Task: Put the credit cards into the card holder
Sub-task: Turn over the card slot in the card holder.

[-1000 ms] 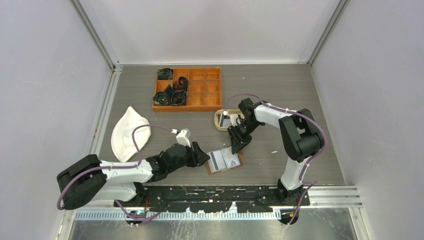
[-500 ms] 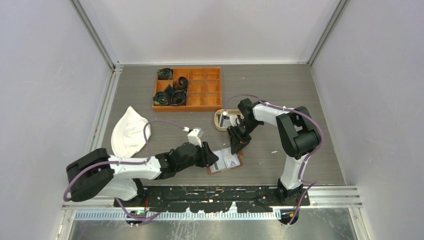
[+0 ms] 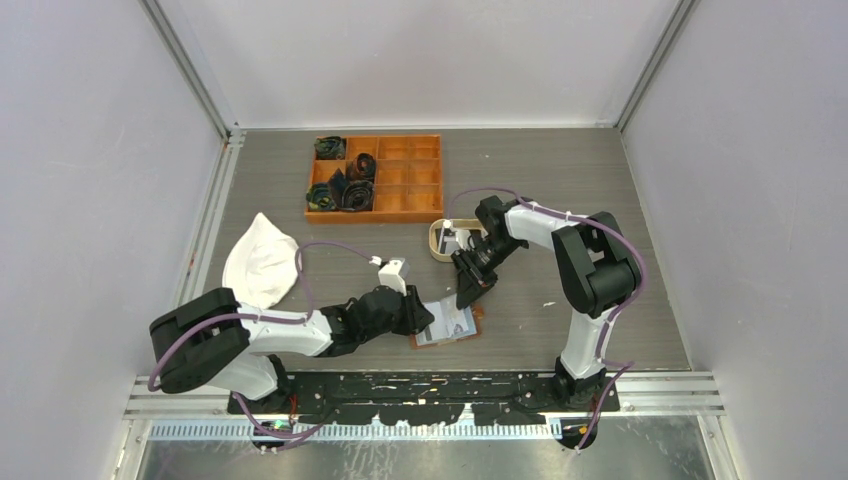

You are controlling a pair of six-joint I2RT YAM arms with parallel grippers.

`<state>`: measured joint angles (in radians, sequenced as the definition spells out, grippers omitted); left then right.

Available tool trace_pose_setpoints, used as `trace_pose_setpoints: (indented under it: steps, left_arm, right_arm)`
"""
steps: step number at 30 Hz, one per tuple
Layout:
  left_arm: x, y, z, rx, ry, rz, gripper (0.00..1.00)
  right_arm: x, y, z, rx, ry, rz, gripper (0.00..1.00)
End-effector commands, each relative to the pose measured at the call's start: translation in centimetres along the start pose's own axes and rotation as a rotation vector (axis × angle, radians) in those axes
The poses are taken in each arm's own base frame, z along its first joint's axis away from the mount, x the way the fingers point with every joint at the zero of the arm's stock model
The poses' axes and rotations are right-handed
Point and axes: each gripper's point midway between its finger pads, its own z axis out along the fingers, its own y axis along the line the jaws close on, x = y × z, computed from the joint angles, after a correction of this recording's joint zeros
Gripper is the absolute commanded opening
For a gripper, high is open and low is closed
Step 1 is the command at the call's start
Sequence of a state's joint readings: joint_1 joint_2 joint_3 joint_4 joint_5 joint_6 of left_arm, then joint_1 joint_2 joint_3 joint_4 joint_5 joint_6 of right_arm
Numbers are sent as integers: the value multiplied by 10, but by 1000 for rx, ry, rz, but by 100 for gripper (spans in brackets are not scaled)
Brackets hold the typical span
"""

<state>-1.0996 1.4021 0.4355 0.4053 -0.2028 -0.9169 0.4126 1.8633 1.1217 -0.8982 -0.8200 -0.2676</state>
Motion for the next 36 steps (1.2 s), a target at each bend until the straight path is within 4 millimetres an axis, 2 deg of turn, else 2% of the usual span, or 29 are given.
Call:
trace_pose_setpoints:
  steps: [1, 10, 16, 22, 24, 27, 31, 36]
  left_arm:
    - [-10, -8, 0, 16, -37, 1, 33]
    - [-13, -41, -10, 197, -37, -14, 46]
    - [-15, -45, -21, 240, -47, -14, 57]
    - [-14, -41, -31, 225, -33, 4, 60]
    - [-14, -42, -33, 228, -30, 6, 60]
    - [-15, -40, -36, 219, -26, 10, 60]
    - [-12, -18, -43, 118, -21, 10, 59]
    - [-18, 3, -59, 35, -57, -2, 55]
  right_arm:
    - [-9, 33, -9, -134, -37, -52, 29]
    - [-13, 49, -4, -289, -40, -1, 34]
    - [-20, 59, -4, -380, -72, 6, 42]
    - [-31, 67, 0, -435, -93, 16, 45]
    - [-31, 66, 8, -411, -81, 23, 45]
    - [-43, 60, 20, -356, -121, 35, 45]
    - [-49, 52, 31, -310, -157, 74, 43]
    - [-48, 47, 40, -284, -143, 77, 40]
